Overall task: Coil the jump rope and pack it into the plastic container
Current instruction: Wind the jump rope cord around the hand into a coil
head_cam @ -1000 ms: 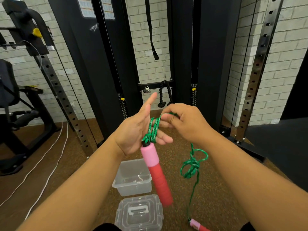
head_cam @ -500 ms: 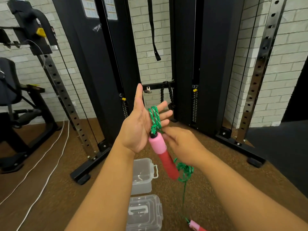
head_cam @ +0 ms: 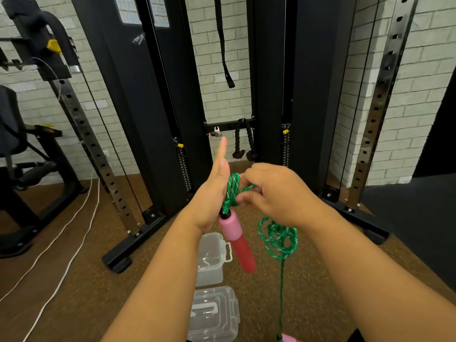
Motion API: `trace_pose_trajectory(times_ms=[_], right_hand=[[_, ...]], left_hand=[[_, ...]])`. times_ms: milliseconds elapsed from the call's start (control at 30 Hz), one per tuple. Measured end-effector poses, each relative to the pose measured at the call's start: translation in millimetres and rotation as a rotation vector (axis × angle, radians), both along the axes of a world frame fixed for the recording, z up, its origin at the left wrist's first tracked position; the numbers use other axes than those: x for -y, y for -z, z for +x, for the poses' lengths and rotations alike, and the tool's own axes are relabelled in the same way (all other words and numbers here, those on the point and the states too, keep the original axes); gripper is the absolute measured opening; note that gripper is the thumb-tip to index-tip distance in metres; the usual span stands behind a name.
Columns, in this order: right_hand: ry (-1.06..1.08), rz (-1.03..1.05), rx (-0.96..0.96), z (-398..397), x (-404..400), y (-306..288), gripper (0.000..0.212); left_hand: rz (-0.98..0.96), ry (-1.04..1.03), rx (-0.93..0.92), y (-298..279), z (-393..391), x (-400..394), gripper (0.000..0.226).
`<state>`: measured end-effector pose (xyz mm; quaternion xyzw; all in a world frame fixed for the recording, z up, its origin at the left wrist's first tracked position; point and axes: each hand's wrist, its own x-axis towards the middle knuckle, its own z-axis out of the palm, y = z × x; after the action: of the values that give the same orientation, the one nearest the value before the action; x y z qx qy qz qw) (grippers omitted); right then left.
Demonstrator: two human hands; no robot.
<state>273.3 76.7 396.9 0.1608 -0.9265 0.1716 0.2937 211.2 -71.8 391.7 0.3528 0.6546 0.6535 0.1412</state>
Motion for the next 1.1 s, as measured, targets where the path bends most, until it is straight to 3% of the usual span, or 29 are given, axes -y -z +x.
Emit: trace_pose_trajectory(times_ms=[167,300,433,600,700,867,1100], right_hand=[[-0.026,-0.189,0.020,-12,-7,-7,0.005],[-0.110,-0.519,0.136,-16,-7,-3,0.006],[-0.095,-0.570,0.191,-20,-11,6,0.003],[-0.237,-0.933,0.362,-22,-5,21,0.023],[-0.273,-1.051,0.496,-23,-8,34,0.035],[-0.228,-1.042,0.539,-24,-18,49,0.039],[-0.242,-0.791,0.630,-15,-18,60,0.015]], left_hand=[[-0.014,0.016,-0.003,-2,3,1,0.061],[-0.033,-0.003,-0.003,-5,4,3,0.062],[0.008,0.081,0.095,-6,-1,7,0.067],[0.220,0.194,0.288,-9,-4,9,0.061],[0.315,0.196,0.302,-17,-5,6,0.055],[0.341,0.077,0.194,-26,-14,10,0.055],[0.371,0.060,0.142,-31,-19,18,0.056]])
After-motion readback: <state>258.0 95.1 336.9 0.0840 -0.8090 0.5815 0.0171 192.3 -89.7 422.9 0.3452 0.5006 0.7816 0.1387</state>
